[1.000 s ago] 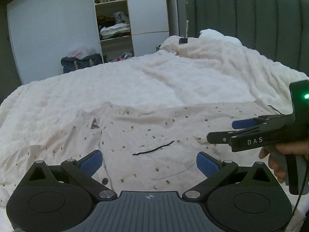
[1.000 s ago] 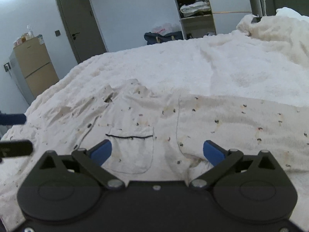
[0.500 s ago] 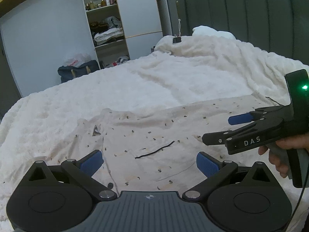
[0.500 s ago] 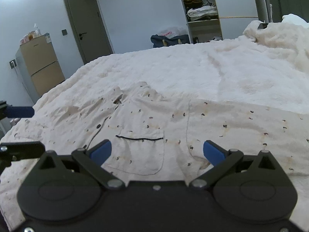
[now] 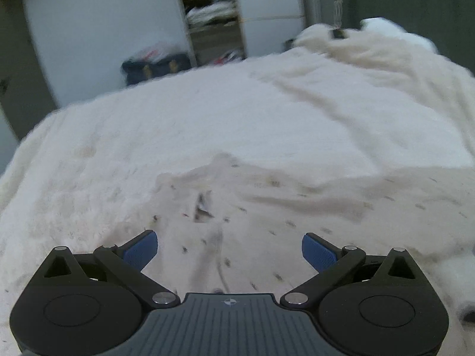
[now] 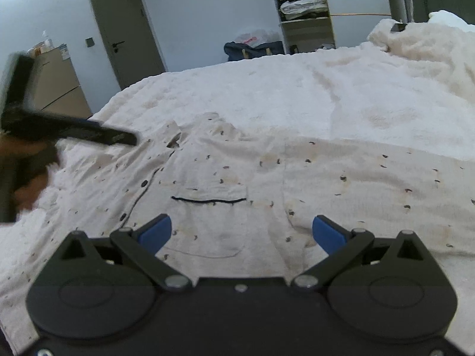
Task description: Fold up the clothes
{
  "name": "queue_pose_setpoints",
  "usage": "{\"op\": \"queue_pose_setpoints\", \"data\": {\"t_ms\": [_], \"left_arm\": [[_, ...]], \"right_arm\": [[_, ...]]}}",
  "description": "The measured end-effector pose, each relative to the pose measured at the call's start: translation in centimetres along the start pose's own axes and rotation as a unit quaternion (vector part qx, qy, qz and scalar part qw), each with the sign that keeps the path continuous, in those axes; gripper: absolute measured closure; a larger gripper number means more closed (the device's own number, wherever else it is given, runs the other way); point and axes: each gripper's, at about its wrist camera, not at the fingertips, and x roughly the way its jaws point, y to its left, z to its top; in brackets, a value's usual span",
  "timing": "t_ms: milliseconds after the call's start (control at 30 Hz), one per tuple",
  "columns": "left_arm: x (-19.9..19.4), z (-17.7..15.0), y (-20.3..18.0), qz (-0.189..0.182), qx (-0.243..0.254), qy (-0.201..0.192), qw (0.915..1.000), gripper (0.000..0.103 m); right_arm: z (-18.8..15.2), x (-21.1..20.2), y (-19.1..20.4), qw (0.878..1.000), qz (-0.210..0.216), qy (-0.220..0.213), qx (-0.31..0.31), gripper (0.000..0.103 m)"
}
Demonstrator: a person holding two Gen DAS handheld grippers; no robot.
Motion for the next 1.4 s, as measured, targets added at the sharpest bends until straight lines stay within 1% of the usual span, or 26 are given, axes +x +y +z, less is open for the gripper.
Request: {"op": "queue_pose_setpoints", "data": {"t_ms": [33,100,167,200,300,333,367,433,500,533,600,633,700,733,800,833,933,967,1033,1133,1200,1233,1300,1333,1367,1400], "left_arm": [[1.8,0.5,0.2,0.003,-0.002,0.008,1.0000,0.005],[5.1,1.0,-0.8,0.017,0.035,0.015,0.9991,0.011],[9.0,1.4,-2.1,0.028,0.078,0.022,0.9963,0.011],[10.8,1.5,-2.1,0.029,0.071,0.033,0.9965,0.011],[14.4,1.6,-1.0,0.017,0.016,0.074,0.9970,0.009],[15.7,1.6,-0.3,0.013,-0.011,0.084,0.9964,0.002],[16.6,1.6,0.3,0.011,-0.034,0.085,0.9957,0.000],[16.9,1.5,0.5,0.012,-0.043,0.081,0.9957,0.000],[16.3,1.6,0.3,0.017,-0.040,0.068,0.9968,0.002],[15.6,1.5,0.0,0.018,-0.035,0.054,0.9977,0.003],[11.9,1.1,-0.6,0.003,-0.031,0.004,0.9995,0.003],[10.7,0.9,-0.8,-0.003,-0.034,-0.008,0.9994,0.003],[6.7,0.2,-1.1,-0.026,-0.042,-0.047,0.9977,0.003],[3.9,-0.4,-1.3,-0.051,-0.046,-0.068,0.9953,0.003],[-1.1,-1.7,-1.4,-0.093,-0.058,-0.101,0.9888,0.001],[-4.6,-2.8,-1.3,-0.119,-0.066,-0.117,0.9838,0.001],[-9.2,-4.7,-1.3,-0.145,-0.074,-0.125,0.9787,0.001],[-10.7,-5.5,-1.3,-0.154,-0.075,-0.126,0.9771,0.001],[-14.5,-7.8,-1.4,-0.164,-0.063,-0.130,0.9758,0.001],[-17.0,-9.2,-2.1,-0.157,-0.054,-0.131,0.9775,0.001],[-18.2,-10.0,-2.2,-0.162,-0.062,-0.127,0.9765,0.001],[-18.5,-10.2,-2.1,-0.171,-0.070,-0.125,0.9748,0.001],[-19.0,-10.3,-2.3,-0.178,-0.080,-0.121,0.9734,0.001],[-19.4,-10.2,-2.1,-0.173,-0.085,-0.121,0.9737,0.001],[-19.7,-10.1,-2.0,-0.169,-0.089,-0.122,0.9741,0.001],[-20.0,-10.0,-1.9,-0.165,-0.093,-0.122,0.9743,0.001]], "right_arm": [[0.0,0.3,0.1,1.000,0.002,0.003,-0.004,0.000],[-0.1,1.0,0.2,1.000,0.005,0.009,-0.013,0.000],[-0.1,1.8,0.0,1.000,-0.001,0.020,-0.015,0.000],[-0.1,1.9,-0.1,1.000,-0.004,0.022,-0.015,0.000],[0.0,2.8,-0.7,1.000,-0.008,0.026,-0.004,0.000],[0.1,3.0,-0.9,1.000,-0.007,0.026,-0.002,0.000],[0.2,3.1,-0.9,1.000,-0.006,0.026,-0.003,0.000],[0.4,2.9,-1.3,1.000,-0.009,0.016,-0.004,0.001],[0.9,2.1,-2.1,1.000,-0.020,-0.012,0.001,0.001],[1.2,1.4,-2.9,0.999,-0.029,-0.033,0.012,0.001],[1.7,-0.2,-5.8,0.994,-0.058,-0.072,0.062,0.001],[1.7,-0.7,-7.0,0.991,-0.069,-0.083,0.085,0.002],[1.2,-2.8,-12.2,0.970,-0.109,-0.114,0.184,0.006],[0.7,-3.9,-14.6,0.957,-0.126,-0.125,0.230,0.009],[-1.2,-7.2,-19.2,0.925,-0.174,-0.152,0.303,0.017],[-2.2,-8.5,-20.8,0.910,-0.189,-0.163,0.330,0.020],[-5.6,-11.5,-24.6,0.877,-0.197,-0.174,0.401,0.022],[-6.0,-11.6,-24.9,0.875,-0.196,-0.173,0.408,0.023],[-8.1,-12.4,-26.9,0.858,-0.184,-0.165,0.451,0.024],[-10.5,-12.5,-28.9,0.833,-0.167,-0.161,0.503,0.025],[-10.7,-11.7,-29.9,0.825,-0.169,-0.152,0.517,0.025],[-10.7,-11.0,-30.9,0.816,-0.165,-0.147,0.534,0.025],[-10.4,-10.0,-32.8,0.803,-0.149,-0.155,0.556,0.030],[-10.2,-9.4,-34.0,0.796,-0.138,-0.164,0.566,0.039],[-10.0,-9.1,-34.9,0.797,-0.132,-0.164,0.567,0.056],[-10.0,-8.7,-35.7,0.799,-0.128,-0.161,0.566,0.068]]}}
